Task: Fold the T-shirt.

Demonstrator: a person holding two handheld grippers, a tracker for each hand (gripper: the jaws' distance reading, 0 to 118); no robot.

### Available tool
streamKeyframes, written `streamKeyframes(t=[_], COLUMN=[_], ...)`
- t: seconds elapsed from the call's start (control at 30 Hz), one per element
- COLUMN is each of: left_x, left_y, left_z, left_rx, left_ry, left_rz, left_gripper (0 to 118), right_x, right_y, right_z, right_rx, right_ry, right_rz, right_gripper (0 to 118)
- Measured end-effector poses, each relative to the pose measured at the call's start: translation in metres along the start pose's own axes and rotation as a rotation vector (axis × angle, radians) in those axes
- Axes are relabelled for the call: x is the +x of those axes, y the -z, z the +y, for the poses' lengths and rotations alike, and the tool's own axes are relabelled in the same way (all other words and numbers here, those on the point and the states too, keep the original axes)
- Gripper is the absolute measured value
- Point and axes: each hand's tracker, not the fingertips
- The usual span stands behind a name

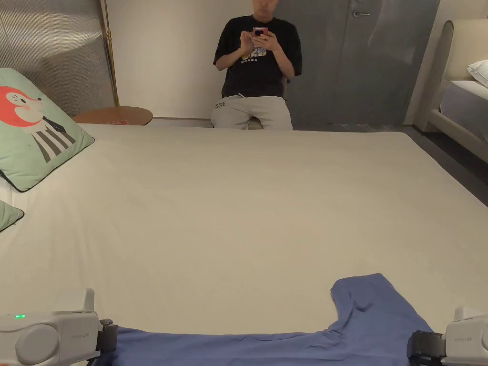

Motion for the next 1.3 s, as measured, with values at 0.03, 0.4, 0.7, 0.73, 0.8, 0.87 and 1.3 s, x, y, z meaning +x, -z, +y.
streamKeyframes(t=[0.03, 0.4, 0.7, 0.73, 0.8, 0.87, 1.3], left_x=[0.0, 0.009, -0.015, -0.015, -0.019, -0.025, -0.038], left_y=[-0.001, -0.049, -0.122, -0.133, -0.148, -0.157, -0.15], left_z=[0.0, -0.001, -0.027, -0.035, -0.053, -0.075, -0.2], left_rx=[0.002, 0.044, 0.112, 0.113, 0.116, 0.106, -0.074], left_ry=[-0.004, 0.0, 0.006, 0.002, -0.001, -0.006, -0.043], left_rz=[-0.001, -0.019, -0.034, -0.036, -0.034, -0.027, 0.018], left_gripper=[4, 4, 4, 4, 4, 4, 4], right_x=[-0.001, 0.011, 0.022, 0.025, 0.031, 0.038, 0.071], right_y=[-0.004, -0.074, -0.187, -0.197, -0.21, -0.223, -0.188], right_z=[0.002, -0.006, -0.048, -0.056, -0.071, -0.091, -0.208], right_rx=[-0.003, 0.123, 0.215, 0.219, 0.22, 0.217, 0.021], right_ry=[-0.02, -0.154, -0.179, -0.184, -0.187, -0.191, -0.188], right_rz=[-0.001, 0.068, 0.142, 0.145, 0.149, 0.149, 0.051], right_gripper=[82, 4, 4, 4, 4, 4, 4])
